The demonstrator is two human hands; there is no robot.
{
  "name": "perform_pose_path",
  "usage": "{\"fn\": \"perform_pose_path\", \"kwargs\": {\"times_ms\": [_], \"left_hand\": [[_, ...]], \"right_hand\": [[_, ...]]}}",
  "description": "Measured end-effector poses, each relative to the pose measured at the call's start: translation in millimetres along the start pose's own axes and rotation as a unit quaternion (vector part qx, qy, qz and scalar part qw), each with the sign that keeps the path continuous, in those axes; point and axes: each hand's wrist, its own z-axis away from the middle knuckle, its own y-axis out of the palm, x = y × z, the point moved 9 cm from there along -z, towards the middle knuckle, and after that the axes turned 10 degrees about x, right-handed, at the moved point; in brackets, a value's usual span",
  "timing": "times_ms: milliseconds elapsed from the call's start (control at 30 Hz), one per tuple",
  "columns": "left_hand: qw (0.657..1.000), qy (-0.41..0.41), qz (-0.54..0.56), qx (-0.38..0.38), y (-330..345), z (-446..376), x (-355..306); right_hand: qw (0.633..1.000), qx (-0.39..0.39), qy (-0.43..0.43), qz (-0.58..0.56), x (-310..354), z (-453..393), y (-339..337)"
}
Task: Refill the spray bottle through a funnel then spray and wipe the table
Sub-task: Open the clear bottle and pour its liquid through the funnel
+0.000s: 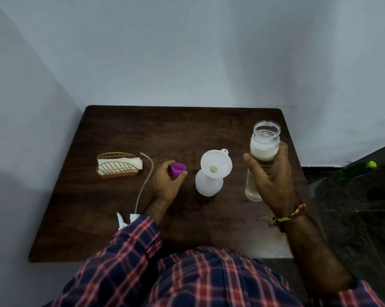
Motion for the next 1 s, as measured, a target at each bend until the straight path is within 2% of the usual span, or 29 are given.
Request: {"fn": "perform_pose_path", "kwargs": {"times_ms": [100,300,500,567,733,867,1000], "left_hand": [[0.995,-0.012,-0.086,0.045,18.4,-5.3,14.1],[0.978,-0.045,-0.171,0.111,34.1,-4.8,56.3],[0.962,-0.030,-0.219,0.160,31.5,1.3,42.4],[0.968,0.000,-0.179,0.174,30.0,9.9,17.6],[0.976,0.117,0.017,0.184,32.5,34.8,-66.5],[0.975,0.151,0.014,0.164,45.7,44.0,-102.7],[0.978,0.161,-0.014,0.129,51.3,46.6,-109.6]], "right_hand": [[1.000,0.003,-0.001,0.015,0.8,3.3,1.8],[0.999,0.018,0.000,0.047,-2.4,11.6,5.8],[0.999,0.029,-0.008,0.033,-13.1,17.8,13.4],[0.999,0.025,-0.008,0.027,-16.3,19.8,13.1],[0.999,0.026,0.001,0.031,-29.0,23.1,9.0],[0.999,0.025,0.013,0.038,-40.4,24.7,5.9],[0.998,0.041,0.007,0.055,-46.4,25.6,7.2]]}}
